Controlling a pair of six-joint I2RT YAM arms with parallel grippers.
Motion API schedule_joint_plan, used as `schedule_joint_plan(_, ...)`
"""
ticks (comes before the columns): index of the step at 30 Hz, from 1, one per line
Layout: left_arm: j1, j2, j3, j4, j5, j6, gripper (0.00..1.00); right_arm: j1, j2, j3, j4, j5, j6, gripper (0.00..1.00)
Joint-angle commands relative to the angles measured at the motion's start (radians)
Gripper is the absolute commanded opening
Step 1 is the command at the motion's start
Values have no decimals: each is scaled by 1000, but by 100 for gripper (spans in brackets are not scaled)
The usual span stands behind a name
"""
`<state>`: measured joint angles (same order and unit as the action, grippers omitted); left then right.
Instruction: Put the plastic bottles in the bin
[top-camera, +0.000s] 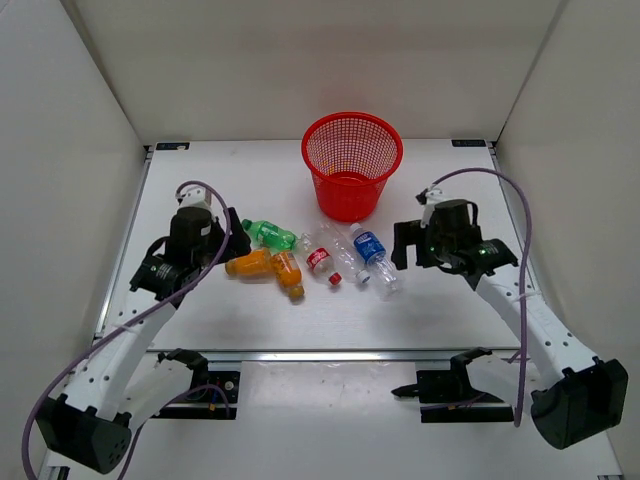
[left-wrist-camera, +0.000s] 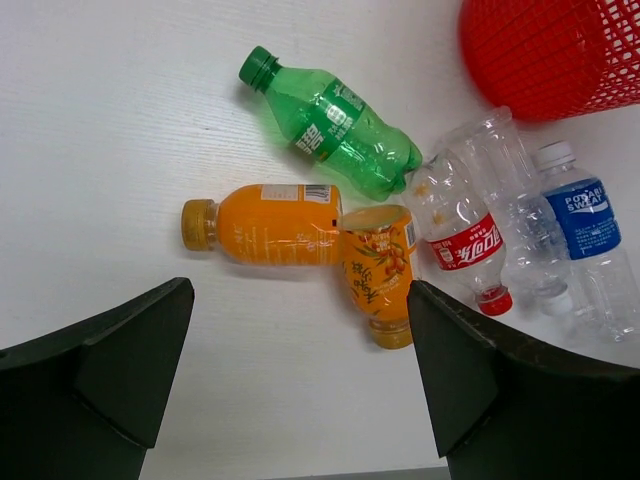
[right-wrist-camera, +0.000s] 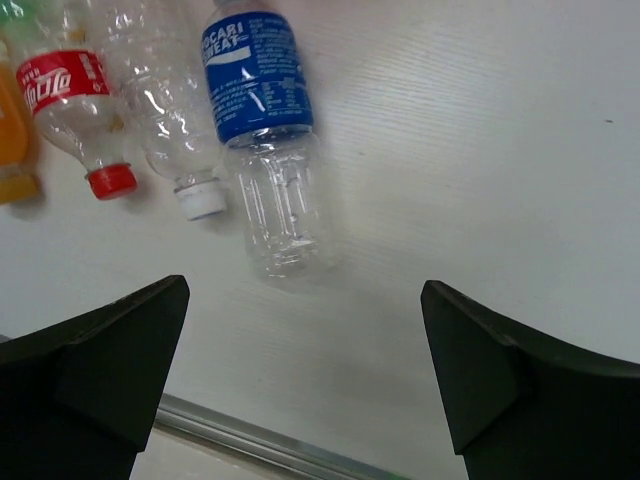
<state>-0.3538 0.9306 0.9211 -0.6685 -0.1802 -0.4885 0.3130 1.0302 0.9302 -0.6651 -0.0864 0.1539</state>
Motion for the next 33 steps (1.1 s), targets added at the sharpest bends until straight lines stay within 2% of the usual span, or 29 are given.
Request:
schedule_joint_plan(1, -17, -61, -76, -2, 7, -50, 99, 95, 2, -51, 154, 34, -66, 99)
schedule_joint_plan(3, -20, -87, -122, 1, 36, -73, 99, 123, -4, -91, 243, -7, -112, 99)
schedule_joint_plan(5, -33, -122, -175, 13, 54, -103, 99, 100, -2, -116, 304, -76, -120, 100)
schedule_joint_plan(8, -53, -110, -197, 18, 87, -88, 99, -12, 39, -113, 329, -163, -76, 99)
schedule_joint_plan(10, -83, -76, -182, 6, 73, -87, 99, -37, 97, -116, 325, -183, -91, 97)
schedule_joint_plan(13, -126, -41, -186, 41, 71, -105, 99, -34, 174, -106, 325, -145, -123, 93)
schedule_joint_plan(18, -86, 2, -199, 109, 105, -79, 99, -19, 292, -139, 363, -118, -86, 86)
schedule_joint_plan(20, -82, 37, -160, 106, 97, -49, 99, -8, 339, -136, 399, -115, -65, 80)
schedule_joint_plan(24, -48, 117, -55, 67, 58, 48, 98, 8, 409, -163, 521, -188, -24, 77)
schedule_joint_plan(29, -11, 215, 27, 63, 36, 120, 99, 61, 501, -137, 510, -46, -22, 75)
schedule_joint_plan(33, -7, 235, 50, 69, 48, 110, 98, 63, 498, -156, 533, -27, -30, 72)
